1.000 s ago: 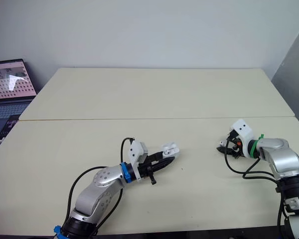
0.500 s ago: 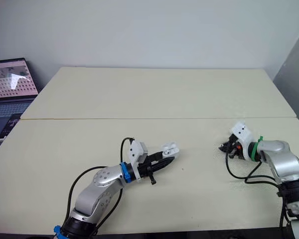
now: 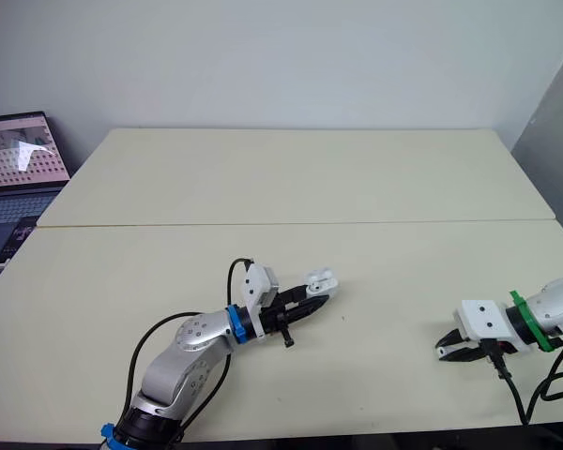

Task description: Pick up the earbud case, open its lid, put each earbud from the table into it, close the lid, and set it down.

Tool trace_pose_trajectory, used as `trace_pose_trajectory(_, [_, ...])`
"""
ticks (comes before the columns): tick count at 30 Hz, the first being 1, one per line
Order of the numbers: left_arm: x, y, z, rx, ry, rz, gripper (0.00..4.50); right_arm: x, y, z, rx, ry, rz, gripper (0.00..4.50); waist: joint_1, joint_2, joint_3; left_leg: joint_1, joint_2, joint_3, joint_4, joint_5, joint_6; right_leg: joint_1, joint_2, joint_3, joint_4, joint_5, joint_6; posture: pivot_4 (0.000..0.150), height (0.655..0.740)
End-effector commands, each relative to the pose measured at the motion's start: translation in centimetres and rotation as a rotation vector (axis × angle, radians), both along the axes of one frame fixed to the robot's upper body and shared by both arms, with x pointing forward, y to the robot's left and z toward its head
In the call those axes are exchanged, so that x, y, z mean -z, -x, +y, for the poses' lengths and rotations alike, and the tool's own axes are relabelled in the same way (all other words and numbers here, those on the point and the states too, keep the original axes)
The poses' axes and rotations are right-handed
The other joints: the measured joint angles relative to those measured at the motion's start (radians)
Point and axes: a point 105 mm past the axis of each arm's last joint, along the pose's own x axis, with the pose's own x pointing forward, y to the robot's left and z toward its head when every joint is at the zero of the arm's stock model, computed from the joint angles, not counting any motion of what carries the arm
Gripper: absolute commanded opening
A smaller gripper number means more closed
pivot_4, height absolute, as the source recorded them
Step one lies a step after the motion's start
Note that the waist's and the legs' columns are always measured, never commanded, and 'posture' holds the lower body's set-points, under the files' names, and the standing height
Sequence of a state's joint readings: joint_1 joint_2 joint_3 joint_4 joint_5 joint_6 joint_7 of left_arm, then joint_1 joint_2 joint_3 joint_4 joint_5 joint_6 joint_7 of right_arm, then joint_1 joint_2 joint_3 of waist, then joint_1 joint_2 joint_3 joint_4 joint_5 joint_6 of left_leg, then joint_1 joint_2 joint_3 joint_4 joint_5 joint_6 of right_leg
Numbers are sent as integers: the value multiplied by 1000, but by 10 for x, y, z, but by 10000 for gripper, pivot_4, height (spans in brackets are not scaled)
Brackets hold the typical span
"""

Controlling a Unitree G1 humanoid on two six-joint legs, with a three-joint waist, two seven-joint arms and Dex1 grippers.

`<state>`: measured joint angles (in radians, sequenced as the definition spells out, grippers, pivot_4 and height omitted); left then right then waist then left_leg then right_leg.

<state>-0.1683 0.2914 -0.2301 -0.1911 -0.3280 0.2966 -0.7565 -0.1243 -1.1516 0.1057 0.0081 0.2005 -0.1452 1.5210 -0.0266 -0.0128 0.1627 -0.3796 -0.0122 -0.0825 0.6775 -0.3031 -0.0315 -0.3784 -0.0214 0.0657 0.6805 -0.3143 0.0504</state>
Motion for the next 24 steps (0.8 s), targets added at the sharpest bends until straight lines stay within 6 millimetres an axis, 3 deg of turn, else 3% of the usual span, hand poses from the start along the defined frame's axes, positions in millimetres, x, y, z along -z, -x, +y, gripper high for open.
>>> trace_pose_trajectory(1, [-10,2,-3,18,21,-42,7805,4,4,-5,-65,61,-2,4040,1,0,0,0,0,0,0,0,0,0,0,0,0,0,0,1500,7400])
trace_pose_trajectory(8, [-10,2,-4,16,28,-39,7805,16,5,-9,-149,113,-13,4040,1,0,0,0,0,0,0,0,0,0,0,0,0,0,0,1500,7400])
trace_pose_trajectory(15, [-11,0,-6,18,35,-38,7805,12,-3,-17,-80,156,-55,27624,4,0,0,1,0,-1,0,0,0,2,0,0,-1,0,0,1500,7400])
trace_pose_trajectory(22, [-11,-1,-4,21,35,-35,7805,-7,-2,-33,71,359,-94,27624,25,0,0,0,-1,-1,1,0,0,2,-1,1,-1,0,0,1500,7400])
trace_pose_trajectory(24, [-11,-1,-4,23,32,-37,7805,-14,0,-28,100,426,-126,27624,26,1,0,0,-1,-1,1,0,0,1,-1,1,-1,0,0,1500,7400])
